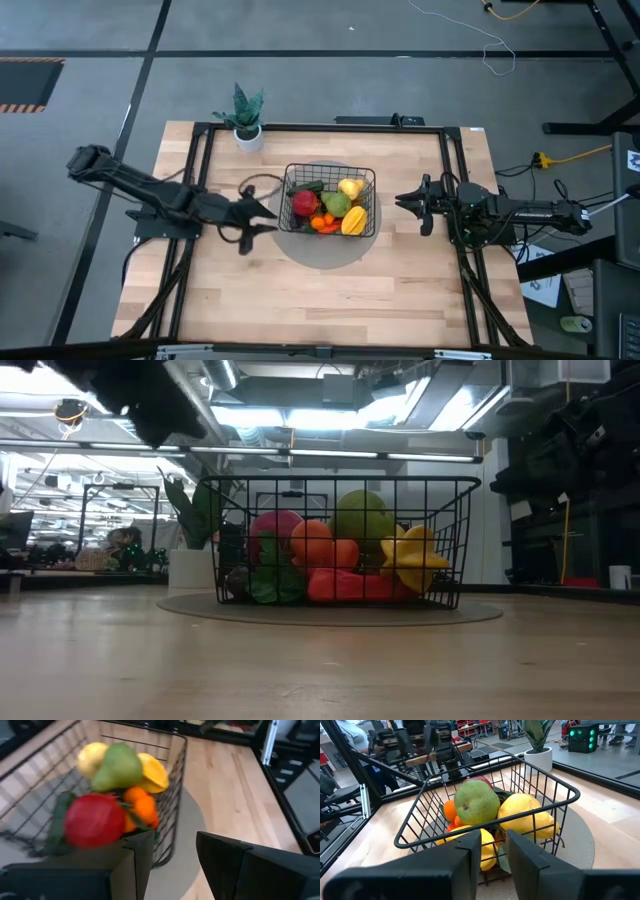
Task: Build produce basket
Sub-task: Return to Home Position
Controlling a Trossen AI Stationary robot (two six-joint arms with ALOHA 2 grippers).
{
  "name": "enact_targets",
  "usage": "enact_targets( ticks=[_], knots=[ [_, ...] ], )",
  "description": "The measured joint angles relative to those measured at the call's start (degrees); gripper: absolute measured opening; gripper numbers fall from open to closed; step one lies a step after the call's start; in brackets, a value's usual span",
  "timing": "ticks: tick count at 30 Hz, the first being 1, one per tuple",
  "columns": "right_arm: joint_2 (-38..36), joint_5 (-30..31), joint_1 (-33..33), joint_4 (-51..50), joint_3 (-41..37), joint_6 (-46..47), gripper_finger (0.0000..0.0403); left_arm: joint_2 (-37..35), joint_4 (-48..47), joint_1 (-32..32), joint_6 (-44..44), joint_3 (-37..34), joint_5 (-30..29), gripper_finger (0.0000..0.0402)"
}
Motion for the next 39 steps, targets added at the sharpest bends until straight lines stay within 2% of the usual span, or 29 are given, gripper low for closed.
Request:
enact_targets(
  ticks=[6,12,15,19,25,30,39],
  knots=[
    [0.0,0.0,0.0,0.0,0.0,-0.1,0.0087,-13.6,0.1,0.3,0.5,-8.8,-1.5,0.0137],
    [0.0,0.0,0.0,0.0,0.0,-0.1,0.0087,-26.8,8.9,0.3,2.1,-18.8,0.1,0.0137],
    [0.0,0.0,0.0,0.0,0.0,0.0,0.0087,-33.0,12.6,0.3,3.9,-22.0,2.3,0.0137],
    [0.0,0.0,0.0,0.0,0.0,-0.2,0.0087,-39.8,12.6,0.3,6.9,-23.7,3.1,0.0137],
    [0.0,0.0,0.0,0.0,0.0,-0.2,0.0087,-46.5,12.5,0.3,11.5,-25.8,3.2,0.0137],
    [0.0,0.0,0.0,0.0,0.0,-0.2,0.0087,-50.3,12.5,0.3,10.6,-28.7,3.7,0.0137],
    [0.0,0.0,0.0,0.0,0.0,0.0,0.0087,-50.7,13.4,1.0,11.5,-30.9,3.6,0.0137]
  ],
)
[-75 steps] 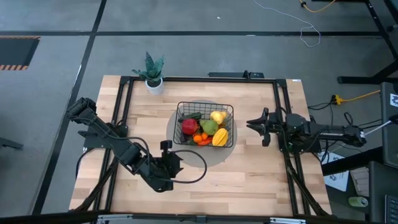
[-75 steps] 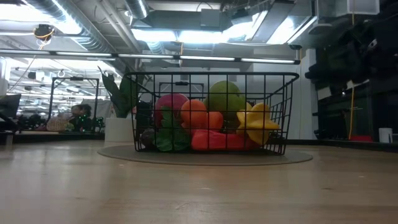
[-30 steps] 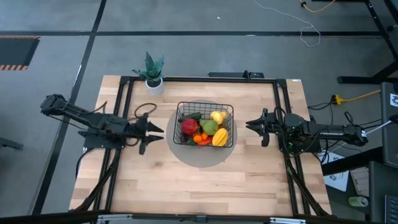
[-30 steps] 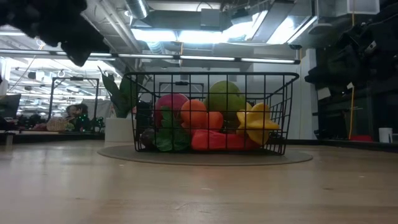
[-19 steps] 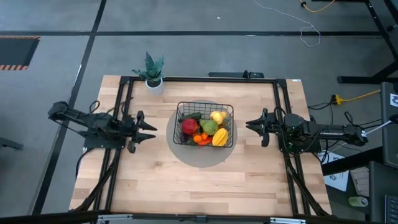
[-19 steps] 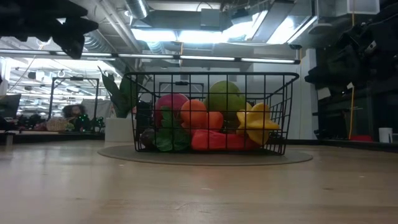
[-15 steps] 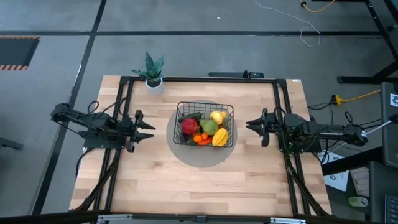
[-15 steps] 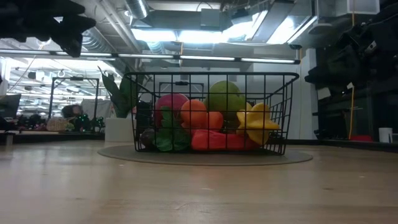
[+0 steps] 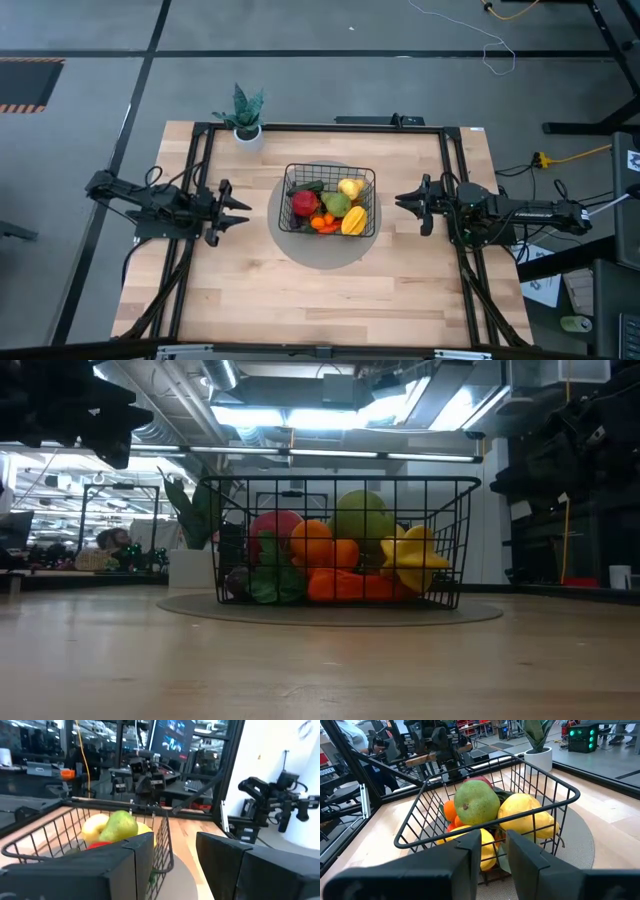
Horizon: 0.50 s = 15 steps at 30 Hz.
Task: Build produce basket
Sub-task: Return to Home Position
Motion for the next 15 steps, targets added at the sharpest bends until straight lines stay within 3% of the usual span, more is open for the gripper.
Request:
enact_targets(
  ticks=[11,15],
  knots=[
    [0.0,0.0,0.0,0.0,0.0,0.0,0.0087,0.0,-3.1,8.6,1.7,0.0,-2.0,0.0137],
    [0.0,0.0,0.0,0.0,0.0,-0.2,0.0087,0.0,-7.1,12.0,1.3,0.0,2.6,0.0137]
  ],
)
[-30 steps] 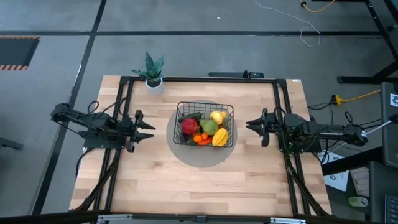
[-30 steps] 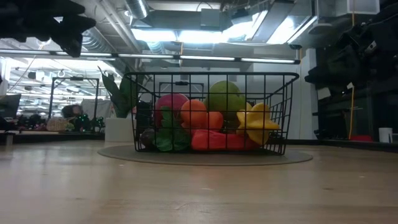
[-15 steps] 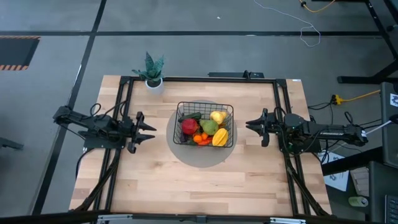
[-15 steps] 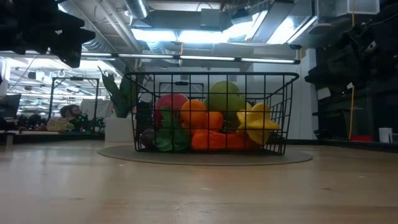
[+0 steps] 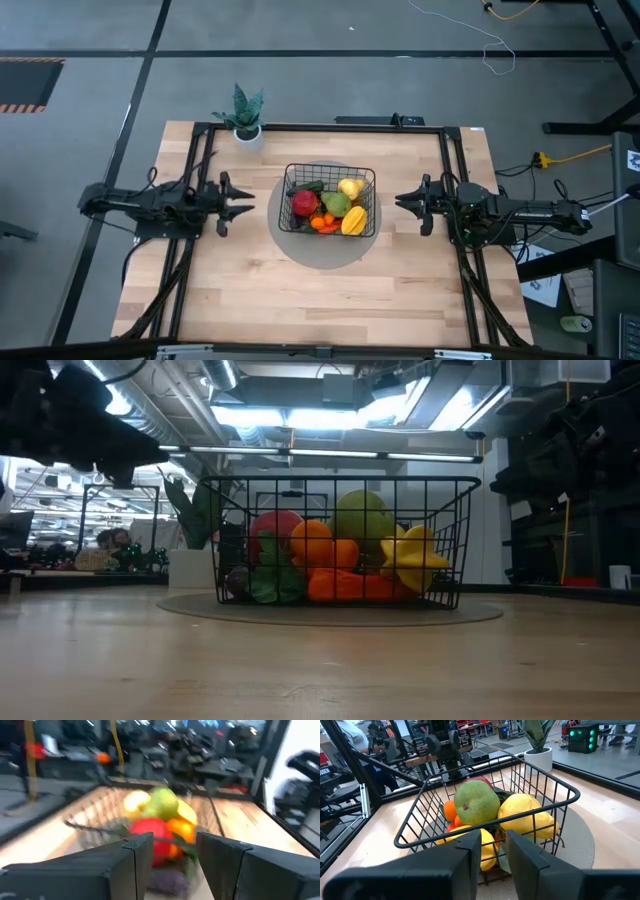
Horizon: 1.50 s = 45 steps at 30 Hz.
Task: Build produce basket
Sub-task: Return to Home Position
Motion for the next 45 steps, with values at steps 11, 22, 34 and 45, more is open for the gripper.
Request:
enact_targets(
  ticks=[11,22,34,45],
  knots=[
    [0.0,0.0,0.0,0.0,0.0,0.1,0.0087,0.0,-2.4,7.0,-3.4,0.0,10.0,0.0137],
    [0.0,0.0,0.0,0.0,0.0,0.0,0.0087,0.0,-2.5,7.8,-2.5,0.0,10.2,0.0137],
    [0.0,0.0,0.0,0.0,0.0,0.0,0.0087,0.0,-2.5,7.8,-2.5,0.0,10.2,0.0137],
    [0.0,0.0,0.0,0.0,0.0,0.0,0.0087,0.0,-2.5,7.8,-2.4,0.0,10.2,0.0137]
  ],
)
